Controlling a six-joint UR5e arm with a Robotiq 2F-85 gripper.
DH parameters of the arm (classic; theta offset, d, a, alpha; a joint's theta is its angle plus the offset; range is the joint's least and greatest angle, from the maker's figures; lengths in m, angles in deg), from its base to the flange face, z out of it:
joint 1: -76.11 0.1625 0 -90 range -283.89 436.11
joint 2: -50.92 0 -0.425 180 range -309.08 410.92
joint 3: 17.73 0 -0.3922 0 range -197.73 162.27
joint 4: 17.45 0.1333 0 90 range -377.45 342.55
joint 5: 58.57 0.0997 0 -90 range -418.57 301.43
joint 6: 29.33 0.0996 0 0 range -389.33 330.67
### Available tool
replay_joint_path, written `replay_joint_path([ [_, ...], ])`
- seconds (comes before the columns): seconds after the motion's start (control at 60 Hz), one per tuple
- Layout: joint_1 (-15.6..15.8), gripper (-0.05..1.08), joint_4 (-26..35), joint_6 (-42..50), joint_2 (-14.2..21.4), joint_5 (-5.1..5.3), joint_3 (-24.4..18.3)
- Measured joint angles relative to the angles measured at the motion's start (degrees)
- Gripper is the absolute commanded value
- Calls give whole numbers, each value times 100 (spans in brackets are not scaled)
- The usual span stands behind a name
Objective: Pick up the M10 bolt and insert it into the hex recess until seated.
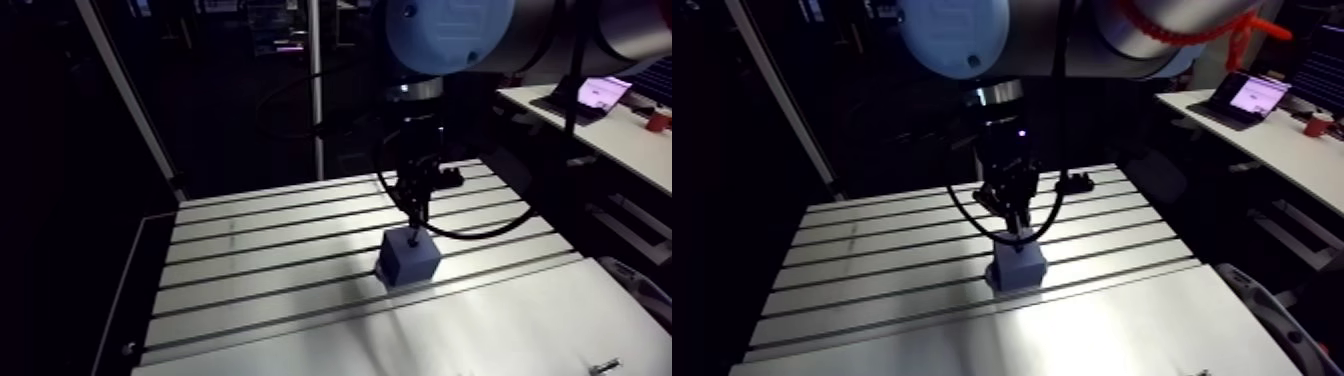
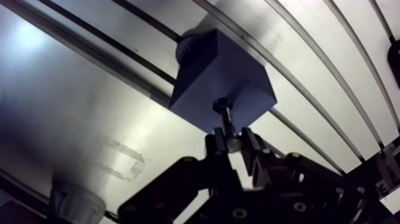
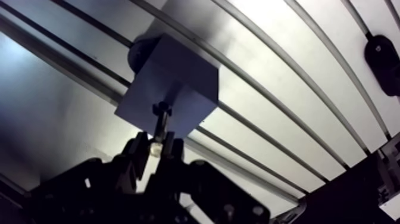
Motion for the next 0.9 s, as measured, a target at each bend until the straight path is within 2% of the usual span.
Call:
replay_joint_path([
  [0.9,8,78,-49,-27,-25,14,20],
])
